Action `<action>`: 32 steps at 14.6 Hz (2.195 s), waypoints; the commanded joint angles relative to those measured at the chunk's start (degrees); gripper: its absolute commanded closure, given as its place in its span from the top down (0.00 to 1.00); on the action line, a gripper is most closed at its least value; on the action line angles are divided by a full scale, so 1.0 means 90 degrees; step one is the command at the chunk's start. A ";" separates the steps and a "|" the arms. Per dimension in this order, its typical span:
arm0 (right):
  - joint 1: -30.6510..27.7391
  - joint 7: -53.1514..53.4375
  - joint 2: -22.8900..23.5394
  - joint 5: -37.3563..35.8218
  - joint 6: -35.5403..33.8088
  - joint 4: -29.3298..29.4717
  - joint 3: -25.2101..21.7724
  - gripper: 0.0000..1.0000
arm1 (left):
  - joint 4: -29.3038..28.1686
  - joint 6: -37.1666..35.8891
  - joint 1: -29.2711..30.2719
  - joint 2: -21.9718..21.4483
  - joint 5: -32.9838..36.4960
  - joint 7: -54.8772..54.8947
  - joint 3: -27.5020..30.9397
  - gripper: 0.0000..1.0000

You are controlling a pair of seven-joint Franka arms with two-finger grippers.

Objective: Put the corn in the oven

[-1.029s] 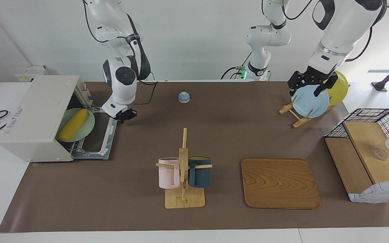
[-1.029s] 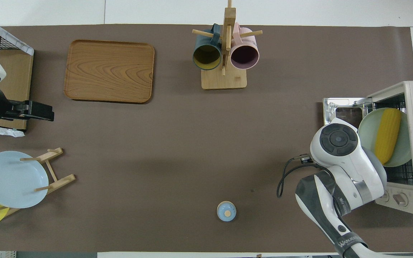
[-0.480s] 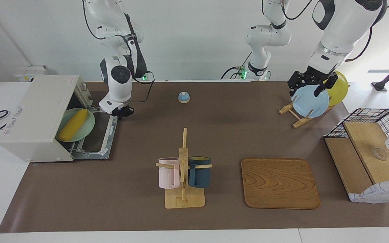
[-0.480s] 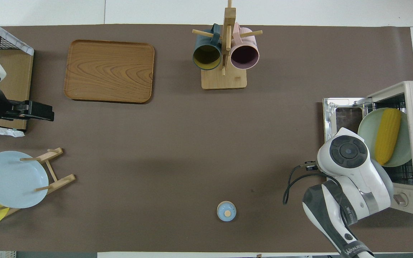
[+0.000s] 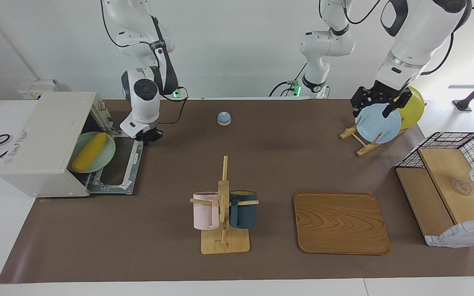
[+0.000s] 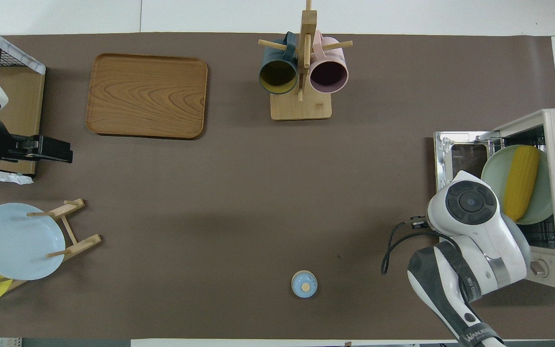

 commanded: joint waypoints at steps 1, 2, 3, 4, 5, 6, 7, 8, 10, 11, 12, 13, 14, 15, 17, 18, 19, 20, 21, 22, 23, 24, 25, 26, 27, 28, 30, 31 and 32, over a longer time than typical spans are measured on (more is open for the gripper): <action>-0.0245 -0.0319 -0.0029 -0.0240 -0.0605 0.0512 -0.0017 0.00 | -0.0039 0.0022 0.0026 -0.0050 -0.0021 0.0051 0.0005 1.00; -0.0226 -0.0338 -0.0058 -0.0376 -0.0780 0.0610 -0.0017 0.00 | -0.0039 0.0022 0.0026 -0.0050 -0.0021 0.0051 0.0005 1.00; -0.0255 -0.0367 -0.0078 -0.0494 -0.0918 0.0717 -0.0017 0.00 | -0.0039 0.0022 0.0016 -0.0050 -0.0021 0.0051 0.0005 1.00; -0.0274 -0.0484 -0.0097 -0.0582 -0.1006 0.0796 -0.0027 0.00 | -0.0039 0.0032 0.0026 -0.0050 -0.0021 0.0051 0.0005 1.00; -0.0294 -0.0698 -0.0126 -0.0651 -0.1084 0.0874 -0.0046 0.00 | -0.0039 0.0022 0.0016 -0.0050 -0.0021 0.0051 0.0005 1.00; -0.0371 -0.0951 -0.0146 -0.0661 -0.1240 0.1039 -0.0066 0.00 | -0.0039 0.0032 0.0026 -0.0050 -0.0021 0.0051 0.0005 1.00; -0.0527 -0.1234 -0.0146 -0.0661 -0.1454 0.1234 -0.0056 0.00 | -0.0039 0.0022 0.0026 -0.0050 -0.0021 0.0051 0.0005 1.00; -0.0654 -0.1575 -0.0146 -0.0661 -0.1649 0.1468 -0.0066 0.00 | -0.0039 0.0022 0.0026 -0.0050 -0.0021 0.0051 0.0005 1.00; -0.0850 -0.2123 -0.0175 -0.0661 -0.1962 0.1810 -0.0085 0.00 | -0.0039 0.0032 0.0026 -0.0050 -0.0021 0.0051 0.0005 1.00; -0.0957 -0.2348 -0.0195 -0.0661 -0.2080 0.1928 -0.0085 0.00 | -0.0039 0.0032 0.0026 -0.0050 -0.0021 0.0051 0.0005 1.00; -0.1055 -0.2582 -0.0253 -0.0661 -0.2129 0.2006 -0.0085 0.00 | -0.0039 0.0032 0.0026 -0.0050 -0.0021 0.0051 0.0005 1.00; -0.1181 -0.2816 -0.0350 -0.0661 -0.2120 0.2007 -0.0095 0.00 | -0.0039 0.0032 0.0016 -0.0050 -0.0021 0.0051 0.0005 1.00; -0.1289 -0.3012 -0.0409 -0.0651 -0.2120 0.2027 -0.0085 0.00 | -0.0039 0.0022 0.0026 -0.0050 -0.0021 0.0051 0.0005 1.00; -0.1367 -0.3130 -0.0429 -0.0651 -0.2120 0.2036 -0.0095 0.00 | -0.0039 0.0032 0.0016 -0.0050 -0.0021 0.0051 0.0005 1.00; -0.1398 -0.3170 -0.0429 -0.0622 -0.2110 0.2046 -0.0095 0.00 | -0.0039 0.0032 0.0026 -0.0050 -0.0021 0.0051 0.0005 1.00; -0.1398 -0.3170 -0.0429 -0.0603 -0.2120 0.2046 -0.0095 0.00 | -0.0039 0.0032 0.0016 -0.0050 -0.0021 0.0051 0.0005 1.00; -0.1388 -0.3180 -0.0468 -0.0593 -0.2120 0.2075 -0.0085 0.00 | -0.0039 0.0032 0.0026 -0.0050 -0.0021 0.0051 0.0005 1.00; -0.1388 -0.3190 -0.0478 -0.0583 -0.2130 0.2105 -0.0085 0.00 | -0.0039 0.0032 0.0026 -0.0050 -0.0021 0.0051 0.0005 1.00; -0.1378 -0.3200 -0.0498 -0.0564 -0.2178 0.2153 -0.0076 0.00 | -0.0039 0.0032 0.0026 -0.0050 -0.0021 0.0051 0.0005 1.00; -0.1339 -0.3200 -0.0498 -0.0554 -0.2275 0.2231 -0.0066 0.00 | -0.0039 0.0032 0.0026 -0.0050 -0.0021 0.0051 0.0005 1.00; -0.1310 -0.3200 -0.0498 -0.0525 -0.2450 0.2387 -0.0056 0.00 | -0.0039 0.0032 0.0016 -0.0050 -0.0021 0.0051 0.0005 1.00; -0.1300 -0.3200 -0.0498 -0.0447 -0.2645 0.2533 -0.0027 0.00 | -0.0039 0.0032 0.0016 -0.0050 -0.0021 0.0051 0.0005 1.00; -0.1290 -0.3200 -0.0498 -0.0388 -0.2783 0.2670 -0.0007 0.00 | -0.0039 0.0022 0.0026 -0.0050 -0.0021 0.0051 0.0005 1.00; -0.1290 -0.3200 -0.0488 -0.0301 -0.2881 0.2787 0.0002 0.00 | -0.0039 0.0032 0.0026 -0.0050 -0.0021 0.0051 0.0005 1.00; -0.1271 -0.3200 -0.0478 -0.0126 -0.2978 0.2914 0.0041 0.00 | -0.0039 0.0032 0.0016 -0.0050 -0.0021 0.0051 0.0005 1.00; -0.1193 -0.3200 -0.0449 0.0098 -0.3095 0.3089 0.0051 0.00 | -0.0039 0.0032 0.0026 -0.0050 -0.0021 0.0051 0.0005 1.00; -0.1134 -0.3151 -0.0294 0.0810 -0.3320 0.3557 0.0051 0.00 | -0.0039 0.0032 0.0026 -0.0050 -0.0021 0.0051 0.0005 1.00; -0.1124 -0.3102 -0.0186 0.1104 -0.3418 0.3773 0.0061 0.00 | -0.0039 0.0032 0.0026 -0.0050 -0.0021 0.0051 0.0005 1.00; -0.1027 -0.2957 -0.0098 0.1406 -0.3564 0.3997 0.0061 0.00 | -0.0039 0.0032 0.0026 -0.0050 -0.0021 0.0051 0.0005 1.00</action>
